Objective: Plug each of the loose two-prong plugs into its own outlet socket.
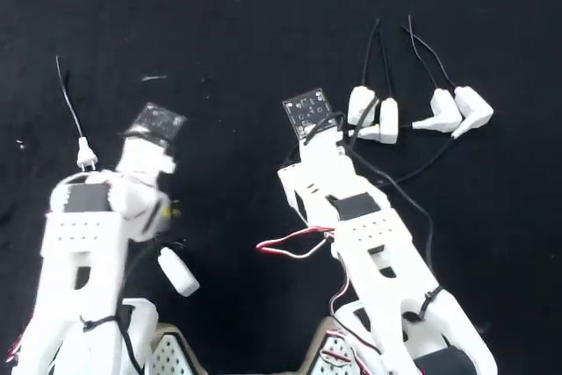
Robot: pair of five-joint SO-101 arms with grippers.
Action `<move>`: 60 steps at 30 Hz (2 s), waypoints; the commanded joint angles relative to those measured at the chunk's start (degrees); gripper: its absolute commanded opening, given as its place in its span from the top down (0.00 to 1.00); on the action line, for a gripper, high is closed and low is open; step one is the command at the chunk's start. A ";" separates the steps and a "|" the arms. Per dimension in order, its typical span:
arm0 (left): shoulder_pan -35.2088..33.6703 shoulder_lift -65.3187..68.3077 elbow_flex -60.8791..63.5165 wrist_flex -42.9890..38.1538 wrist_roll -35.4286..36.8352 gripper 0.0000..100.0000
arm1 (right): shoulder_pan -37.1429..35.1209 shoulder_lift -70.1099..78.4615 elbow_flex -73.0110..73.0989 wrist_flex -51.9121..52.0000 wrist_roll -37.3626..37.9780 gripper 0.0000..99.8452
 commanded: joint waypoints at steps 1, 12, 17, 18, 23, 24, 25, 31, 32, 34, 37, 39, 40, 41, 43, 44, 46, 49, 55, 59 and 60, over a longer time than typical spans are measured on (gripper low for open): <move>-5.58 0.09 -5.58 14.42 -25.14 0.77 | 1.14 -2.33 -1.89 0.26 -0.44 0.76; 1.19 0.09 9.27 9.93 -29.71 0.78 | 1.14 -2.33 -1.98 0.26 -0.44 0.76; 10.24 -0.44 11.91 -2.11 -11.25 0.78 | 1.14 -2.33 -1.98 0.26 -0.44 0.76; 11.21 -0.53 10.95 -3.69 -7.74 0.78 | 1.14 -2.33 -1.98 0.26 -0.44 0.76; 11.74 0.00 3.21 -8.26 6.51 0.78 | 1.14 -2.33 -1.98 0.26 -0.44 0.76; 11.74 0.00 2.24 -8.97 8.62 0.78 | 1.14 -2.33 -1.98 0.26 -0.44 0.76; 11.74 0.00 1.27 -9.58 10.64 0.78 | 1.14 -2.33 -1.98 0.26 -0.44 0.76; 14.02 0.09 -0.92 -4.22 10.64 0.77 | 1.14 -2.33 -1.98 0.26 -0.44 0.76; 15.43 0.09 -0.92 -1.23 8.26 0.77 | 1.14 -2.33 -1.98 0.26 -0.44 0.76; 18.68 0.09 -0.92 5.01 1.93 0.77 | 1.14 -2.33 -1.98 0.26 -0.44 0.76; 22.20 -0.09 1.36 6.68 -2.64 0.78 | 1.14 -2.33 -1.98 0.26 -0.44 0.76; 22.46 0.09 4.18 2.20 -0.97 0.78 | 1.14 -2.33 -1.98 0.26 -0.44 0.76; 22.29 0.09 6.02 -1.23 0.44 0.78 | 1.14 -2.33 -1.98 0.26 -0.44 0.76; 22.11 0.09 7.87 -4.84 2.02 0.78 | 1.23 -2.33 -1.98 0.26 -0.44 0.76; 21.14 0.09 11.38 -11.34 5.27 0.77 | 1.23 -2.33 -1.98 0.26 -0.44 0.76; 20.88 0.09 12.97 -14.33 6.42 0.77 | 1.23 -2.33 -1.98 0.26 -0.44 0.76; 20.44 0.09 14.99 -18.55 7.82 0.77 | 1.23 -2.33 -1.98 0.26 -0.44 0.76; 19.12 0.00 15.25 -21.36 9.76 0.77 | 1.23 -2.33 -1.98 0.26 -0.44 0.76; 14.02 0.09 12.44 -23.56 11.78 0.77 | 1.23 -2.24 -1.89 0.26 -0.44 0.76; 9.45 0.00 11.82 -23.47 11.60 0.77 | 1.23 -2.24 -1.89 0.26 -0.44 0.76; 7.96 -0.53 11.74 -23.47 11.16 0.77 | 1.23 -2.24 -1.89 0.26 -0.44 0.76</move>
